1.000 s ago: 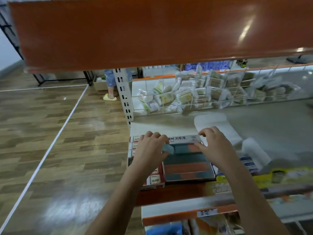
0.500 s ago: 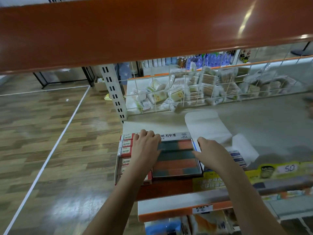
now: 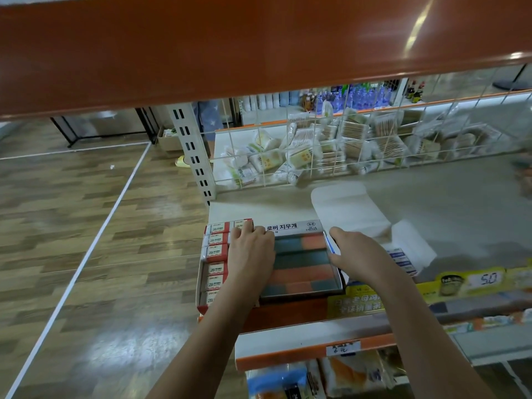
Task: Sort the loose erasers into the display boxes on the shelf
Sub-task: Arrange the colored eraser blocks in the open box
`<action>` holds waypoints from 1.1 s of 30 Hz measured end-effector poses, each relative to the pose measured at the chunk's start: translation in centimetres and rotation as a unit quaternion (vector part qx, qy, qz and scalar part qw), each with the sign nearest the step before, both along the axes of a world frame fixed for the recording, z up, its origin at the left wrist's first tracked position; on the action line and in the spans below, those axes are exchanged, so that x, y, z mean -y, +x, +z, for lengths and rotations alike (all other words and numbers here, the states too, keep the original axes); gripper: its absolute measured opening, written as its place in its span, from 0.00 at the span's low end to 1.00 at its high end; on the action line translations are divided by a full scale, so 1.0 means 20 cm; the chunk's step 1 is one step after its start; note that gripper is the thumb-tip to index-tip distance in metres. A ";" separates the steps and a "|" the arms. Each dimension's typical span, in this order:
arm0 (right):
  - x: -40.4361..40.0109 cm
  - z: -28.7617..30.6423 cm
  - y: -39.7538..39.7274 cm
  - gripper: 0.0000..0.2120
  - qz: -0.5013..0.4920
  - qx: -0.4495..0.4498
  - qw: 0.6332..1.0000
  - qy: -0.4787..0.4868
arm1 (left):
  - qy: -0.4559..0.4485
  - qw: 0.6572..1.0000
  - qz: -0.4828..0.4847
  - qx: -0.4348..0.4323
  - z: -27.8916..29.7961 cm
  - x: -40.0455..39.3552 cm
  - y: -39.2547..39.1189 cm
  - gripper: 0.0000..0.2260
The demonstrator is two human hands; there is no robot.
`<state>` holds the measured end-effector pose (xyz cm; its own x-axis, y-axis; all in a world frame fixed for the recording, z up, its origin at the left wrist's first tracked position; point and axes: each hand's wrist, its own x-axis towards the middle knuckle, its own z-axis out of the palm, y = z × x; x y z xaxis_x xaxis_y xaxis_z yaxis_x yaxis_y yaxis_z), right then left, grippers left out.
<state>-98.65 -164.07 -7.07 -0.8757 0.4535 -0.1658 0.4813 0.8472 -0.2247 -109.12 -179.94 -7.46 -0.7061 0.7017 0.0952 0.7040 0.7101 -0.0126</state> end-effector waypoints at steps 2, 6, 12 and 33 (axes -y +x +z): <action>0.00 -0.01 0.00 0.19 0.000 -0.001 1.000 0.002 | -0.002 1.000 -0.002 0.008 0.01 0.00 -0.02 0.11; -0.02 0.05 0.03 0.16 -0.014 0.013 0.996 -0.084 | -0.003 0.999 -0.021 0.025 0.04 -0.02 -0.05 0.13; -0.17 0.19 0.17 0.13 -0.071 -0.045 0.987 -0.137 | 0.031 0.993 -0.107 0.029 0.13 -0.28 0.01 0.15; -1.40 0.11 1.55 0.21 -0.189 -0.088 0.971 0.116 | -0.015 0.955 -0.280 0.097 0.12 -1.82 1.37 0.17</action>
